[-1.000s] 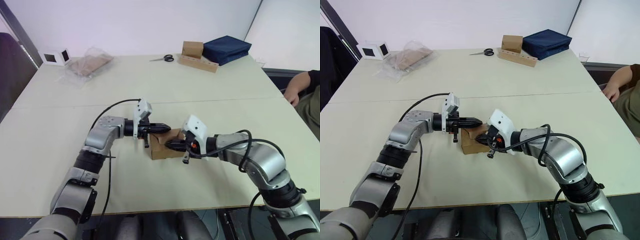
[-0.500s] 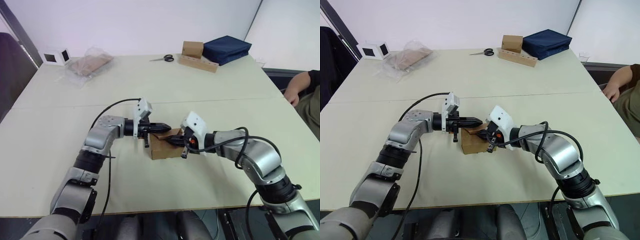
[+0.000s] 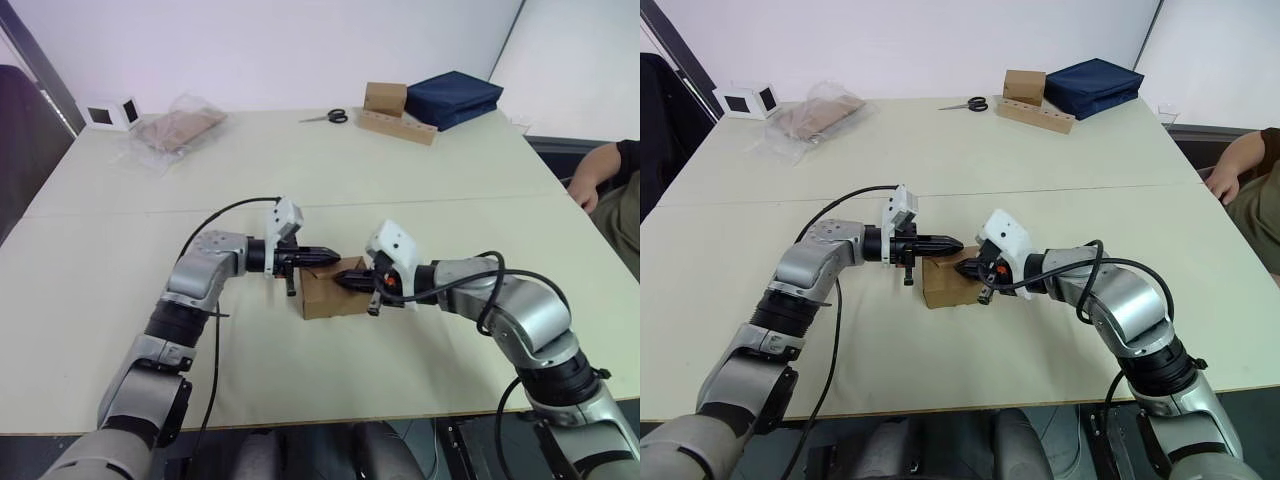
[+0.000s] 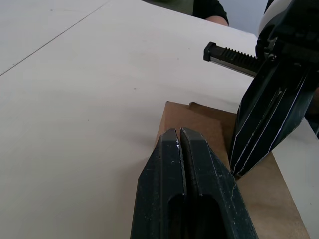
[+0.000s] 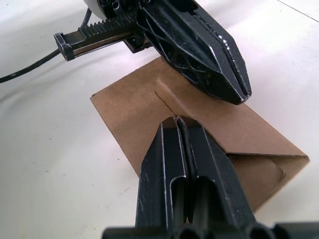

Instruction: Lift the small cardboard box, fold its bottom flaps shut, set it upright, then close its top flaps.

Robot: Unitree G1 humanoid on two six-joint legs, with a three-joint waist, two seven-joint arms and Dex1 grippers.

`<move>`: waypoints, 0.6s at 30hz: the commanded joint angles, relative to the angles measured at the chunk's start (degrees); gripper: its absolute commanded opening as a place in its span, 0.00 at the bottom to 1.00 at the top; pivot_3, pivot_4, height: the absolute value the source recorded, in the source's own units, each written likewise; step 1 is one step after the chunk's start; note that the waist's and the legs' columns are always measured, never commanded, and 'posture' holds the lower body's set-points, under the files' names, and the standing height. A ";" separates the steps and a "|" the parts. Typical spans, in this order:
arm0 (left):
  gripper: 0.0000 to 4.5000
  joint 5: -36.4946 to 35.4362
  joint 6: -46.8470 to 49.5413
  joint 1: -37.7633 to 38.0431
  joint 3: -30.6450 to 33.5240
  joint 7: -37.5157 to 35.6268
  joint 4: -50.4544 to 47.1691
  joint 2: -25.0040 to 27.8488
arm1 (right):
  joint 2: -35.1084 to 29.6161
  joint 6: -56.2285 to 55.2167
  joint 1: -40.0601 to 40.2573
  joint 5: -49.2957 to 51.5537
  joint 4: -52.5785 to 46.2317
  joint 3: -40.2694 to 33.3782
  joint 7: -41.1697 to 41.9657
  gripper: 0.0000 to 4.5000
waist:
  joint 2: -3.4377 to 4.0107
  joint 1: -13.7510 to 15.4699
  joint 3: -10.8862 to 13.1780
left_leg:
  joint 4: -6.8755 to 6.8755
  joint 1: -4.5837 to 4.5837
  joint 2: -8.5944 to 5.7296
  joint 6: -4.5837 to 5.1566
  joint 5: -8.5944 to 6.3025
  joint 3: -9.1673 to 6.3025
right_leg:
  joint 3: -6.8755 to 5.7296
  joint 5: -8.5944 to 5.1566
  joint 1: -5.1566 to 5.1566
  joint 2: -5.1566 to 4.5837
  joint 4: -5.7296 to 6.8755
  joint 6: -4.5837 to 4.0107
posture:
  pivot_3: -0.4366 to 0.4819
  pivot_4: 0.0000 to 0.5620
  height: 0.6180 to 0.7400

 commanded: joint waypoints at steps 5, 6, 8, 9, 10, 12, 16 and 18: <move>0.01 0.40 -1.38 0.28 0.27 0.17 -1.18 0.02 | 1.42 -0.67 -3.06 1.70 0.35 -4.23 -1.06 0.00 | 0.00 -0.02 0.00 | -0.01 0.00 0.00 0.00 0.00 0.00 | 0.00 0.00 -0.01 0.01 0.00 0.00 | 0.48 0.27 1.00; 0.01 0.34 -1.31 0.32 0.33 0.25 -1.34 -0.02 | 1.51 -0.83 -2.77 1.47 0.66 -3.88 -1.07 0.00 | 0.00 -0.02 0.00 | -0.01 0.00 0.00 0.00 0.00 0.00 | 0.00 0.00 -0.01 0.00 0.00 0.00 | 0.48 0.27 1.00; 0.01 0.24 -1.07 0.50 0.44 0.39 -1.88 -0.05 | 1.28 -1.47 -1.64 0.42 1.28 -2.44 -1.03 0.00 | 0.00 0.00 0.00 | -0.01 0.00 0.00 0.00 0.00 0.01 | 0.00 0.00 -0.01 0.00 0.00 0.00 | 0.48 0.27 1.00; 0.01 0.18 -0.91 0.64 0.48 0.48 -2.21 -0.02 | 1.07 -2.00 -0.84 -0.26 1.51 -1.52 -0.88 0.00 | 0.00 0.02 0.00 | -0.01 0.00 0.00 0.00 0.00 0.01 | 0.00 0.00 -0.01 0.00 0.00 0.00 | 0.48 0.27 1.00; 0.01 0.10 -0.70 0.84 0.50 0.58 -2.66 0.04 | 0.99 -2.37 -0.10 -0.66 1.68 -0.90 -0.72 0.00 | 0.00 -0.01 0.00 | -0.01 0.00 0.00 0.00 0.00 0.00 | 0.00 0.00 -0.01 0.00 0.00 0.00 | 0.48 0.27 1.00; 0.01 -0.20 0.12 2.02 0.59 1.10 -4.45 0.37 | 0.89 -3.49 1.53 -1.95 2.40 0.72 -0.68 0.00 | 0.00 -0.04 0.00 | -0.01 0.00 0.00 0.00 0.00 0.01 | 0.00 0.00 -0.01 0.00 -0.01 0.00 | 0.48 0.27 1.00; 0.01 0.38 1.46 6.11 0.01 2.23 -8.06 1.69 | 1.03 -5.25 3.17 -3.61 3.94 2.28 -0.66 0.00 | 0.00 -0.09 -0.01 | 0.00 0.01 0.00 0.00 0.00 0.00 | 0.01 0.00 0.00 0.00 0.01 0.00 | 0.48 0.27 1.00; 0.01 1.34 1.34 8.81 -0.69 2.67 -9.34 2.89 | 1.30 -5.52 3.67 -3.90 4.60 2.39 -0.84 0.00 | 0.02 -0.16 -0.03 | -0.01 0.05 0.01 0.00 0.00 0.01 | 0.01 0.00 0.03 0.01 0.01 0.00 | 0.48 0.27 1.00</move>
